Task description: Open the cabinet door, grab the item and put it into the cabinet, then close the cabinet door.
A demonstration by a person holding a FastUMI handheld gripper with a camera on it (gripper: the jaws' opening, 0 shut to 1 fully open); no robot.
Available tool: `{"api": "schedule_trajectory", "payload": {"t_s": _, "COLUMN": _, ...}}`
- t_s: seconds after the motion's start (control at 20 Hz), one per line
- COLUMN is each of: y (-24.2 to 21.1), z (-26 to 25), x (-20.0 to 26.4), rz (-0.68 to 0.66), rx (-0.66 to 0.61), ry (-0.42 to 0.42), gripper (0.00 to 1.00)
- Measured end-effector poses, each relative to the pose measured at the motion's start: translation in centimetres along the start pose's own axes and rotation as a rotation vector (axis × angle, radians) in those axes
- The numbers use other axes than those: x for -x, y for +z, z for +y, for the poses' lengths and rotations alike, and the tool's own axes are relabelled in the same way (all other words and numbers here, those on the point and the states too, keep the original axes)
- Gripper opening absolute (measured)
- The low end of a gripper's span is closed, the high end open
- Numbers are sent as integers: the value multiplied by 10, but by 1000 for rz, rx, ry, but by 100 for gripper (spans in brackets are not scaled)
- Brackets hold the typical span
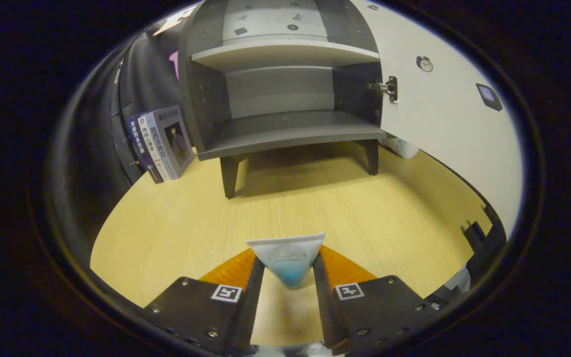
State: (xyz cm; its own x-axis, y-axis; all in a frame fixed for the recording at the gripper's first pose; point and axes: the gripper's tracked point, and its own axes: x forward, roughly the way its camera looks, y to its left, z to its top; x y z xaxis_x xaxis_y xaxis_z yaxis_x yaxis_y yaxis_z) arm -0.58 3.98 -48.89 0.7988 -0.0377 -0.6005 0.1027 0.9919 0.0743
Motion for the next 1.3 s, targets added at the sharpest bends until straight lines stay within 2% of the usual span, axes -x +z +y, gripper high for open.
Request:
{"api": "schedule_trajectory", "payload": {"t_s": 0.4, "y": 1, "z": 4, "x": -1, "rz": 13, "rx": 4, "ry": 53, "gripper": 54}}
{"api": "schedule_trajectory", "payload": {"t_s": 0.65, "y": 29, "z": 13, "x": 12, "rz": -18, "rx": 29, "ry": 85, "gripper": 54}}
{"api": "schedule_trajectory", "payload": {"t_s": 0.9, "y": 101, "z": 18, "x": 35, "rz": -86, "rx": 72, "ry": 114, "gripper": 54}}
{"api": "schedule_trajectory", "payload": {"t_s": 1.3, "y": 278, "z": 32, "x": 83, "rz": -279, "rx": 143, "ry": 150, "gripper": 53}}
